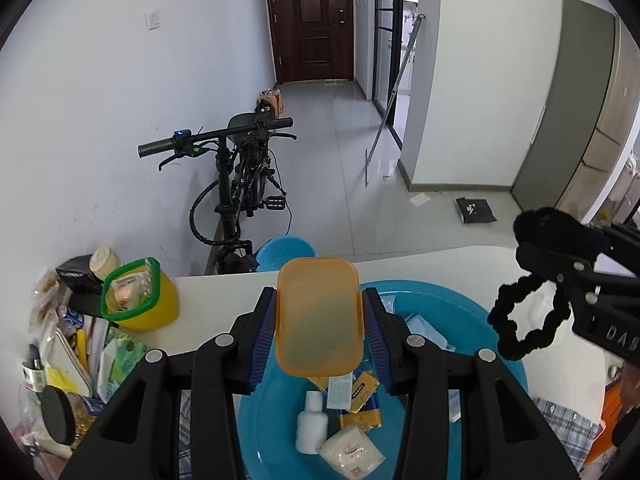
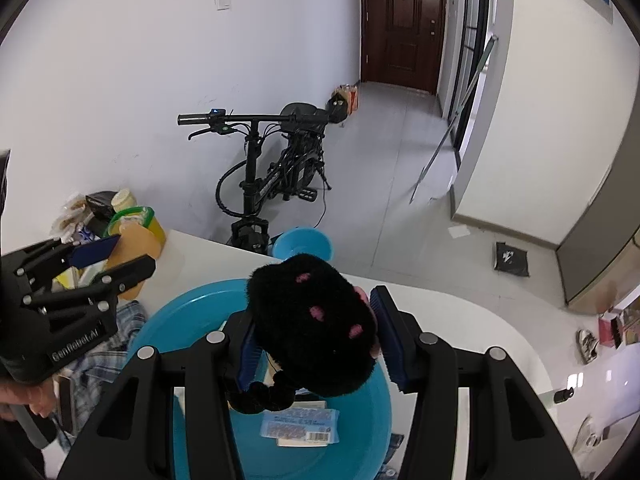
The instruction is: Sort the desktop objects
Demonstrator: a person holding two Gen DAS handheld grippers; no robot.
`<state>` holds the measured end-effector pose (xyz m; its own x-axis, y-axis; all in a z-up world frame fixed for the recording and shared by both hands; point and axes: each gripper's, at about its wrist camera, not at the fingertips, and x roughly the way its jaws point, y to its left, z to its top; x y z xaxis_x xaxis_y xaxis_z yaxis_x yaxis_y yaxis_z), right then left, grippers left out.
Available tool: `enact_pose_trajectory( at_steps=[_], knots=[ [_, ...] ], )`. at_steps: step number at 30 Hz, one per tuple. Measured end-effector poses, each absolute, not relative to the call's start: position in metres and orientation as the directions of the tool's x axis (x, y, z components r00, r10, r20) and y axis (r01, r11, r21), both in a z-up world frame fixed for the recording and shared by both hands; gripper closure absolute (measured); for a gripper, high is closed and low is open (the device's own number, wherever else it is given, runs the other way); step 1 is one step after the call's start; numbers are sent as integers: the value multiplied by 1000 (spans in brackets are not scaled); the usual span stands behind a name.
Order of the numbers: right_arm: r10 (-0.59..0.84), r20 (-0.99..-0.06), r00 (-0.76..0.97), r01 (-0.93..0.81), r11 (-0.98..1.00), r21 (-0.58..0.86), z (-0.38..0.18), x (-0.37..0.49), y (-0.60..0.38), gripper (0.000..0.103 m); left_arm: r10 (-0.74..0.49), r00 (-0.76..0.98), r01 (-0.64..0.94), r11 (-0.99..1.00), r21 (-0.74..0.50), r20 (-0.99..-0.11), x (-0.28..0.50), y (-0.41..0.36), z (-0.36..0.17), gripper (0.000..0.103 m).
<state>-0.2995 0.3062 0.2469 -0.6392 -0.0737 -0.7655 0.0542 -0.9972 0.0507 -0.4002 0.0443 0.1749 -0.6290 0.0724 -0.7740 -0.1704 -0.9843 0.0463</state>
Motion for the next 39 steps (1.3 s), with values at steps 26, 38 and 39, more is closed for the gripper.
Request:
enact_pose_trajectory(
  at_steps=[26,38,39],
  knots=[
    [-117,-867,-485,54,-993,104,148,-321,296,54,87,-426,-175,-984,-12,-900,-412,46,52,58],
    [-119,-892,-437,59,-993,103,120,-322,295,54,69,-359,-140,-990,-19,-931,-411,32,-1,58],
    [-119,-892,-436,59,-993,103,120,-322,295,54,69,-359,-138,-990,-21,-931,-411,31,-2,58]
  ],
)
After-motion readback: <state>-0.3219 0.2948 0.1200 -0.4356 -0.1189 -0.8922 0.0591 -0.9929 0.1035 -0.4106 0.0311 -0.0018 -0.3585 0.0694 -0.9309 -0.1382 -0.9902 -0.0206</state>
